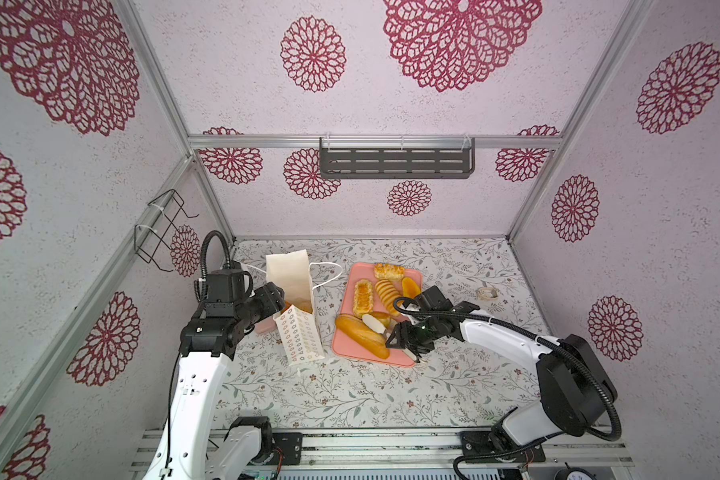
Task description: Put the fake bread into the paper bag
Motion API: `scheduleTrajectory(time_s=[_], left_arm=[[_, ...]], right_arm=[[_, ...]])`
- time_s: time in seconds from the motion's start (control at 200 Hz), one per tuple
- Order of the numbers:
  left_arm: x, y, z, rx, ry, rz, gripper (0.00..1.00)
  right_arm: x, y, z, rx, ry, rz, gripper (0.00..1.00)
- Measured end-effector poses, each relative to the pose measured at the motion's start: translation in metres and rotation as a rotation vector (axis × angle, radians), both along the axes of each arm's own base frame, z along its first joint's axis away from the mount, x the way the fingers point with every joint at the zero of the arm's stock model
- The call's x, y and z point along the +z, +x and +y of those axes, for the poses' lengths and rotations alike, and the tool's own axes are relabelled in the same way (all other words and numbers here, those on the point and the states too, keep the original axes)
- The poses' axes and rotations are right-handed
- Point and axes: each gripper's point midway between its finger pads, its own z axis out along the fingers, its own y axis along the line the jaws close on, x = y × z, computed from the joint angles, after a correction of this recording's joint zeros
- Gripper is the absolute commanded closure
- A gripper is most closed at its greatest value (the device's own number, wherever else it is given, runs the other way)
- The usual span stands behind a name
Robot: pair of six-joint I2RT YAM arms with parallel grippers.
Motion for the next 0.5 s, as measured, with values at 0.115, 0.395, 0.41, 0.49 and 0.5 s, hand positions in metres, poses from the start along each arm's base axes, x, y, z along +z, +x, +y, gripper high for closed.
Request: scheduleTrajectory(time_s=[0.115, 0.395, 0.41, 0.49, 0.5], left_arm=[[0.000, 0.000, 0.000, 0.001, -0.002, 0.000, 0.27], [0.000, 0.001, 0.000, 0.003, -0.004, 0.002, 0.29], [-0.001, 0.001, 0.000, 0.004, -0.004, 0.003, 0.29], [-0.001, 0.001, 0.000, 0.005, -0.007, 0.005, 0.32], [-0.001, 0.001, 0.000, 0.006, -0.007, 0.005, 0.33]], right_arm=[[0.000, 0.001, -0.002, -0.007, 0.003, -0.005, 0.45], [0.019, -0.004, -0.016, -0.039, 0.026, -0.051, 0.52], [0.021, -0.004, -0.016, -0.040, 0.029, -0.056, 0.52], [0.031, -0.004, -0.019, -0.048, 0.045, -0.081, 0.54], [0.033, -0.004, -0.019, -0.050, 0.046, -0.082, 0.54]])
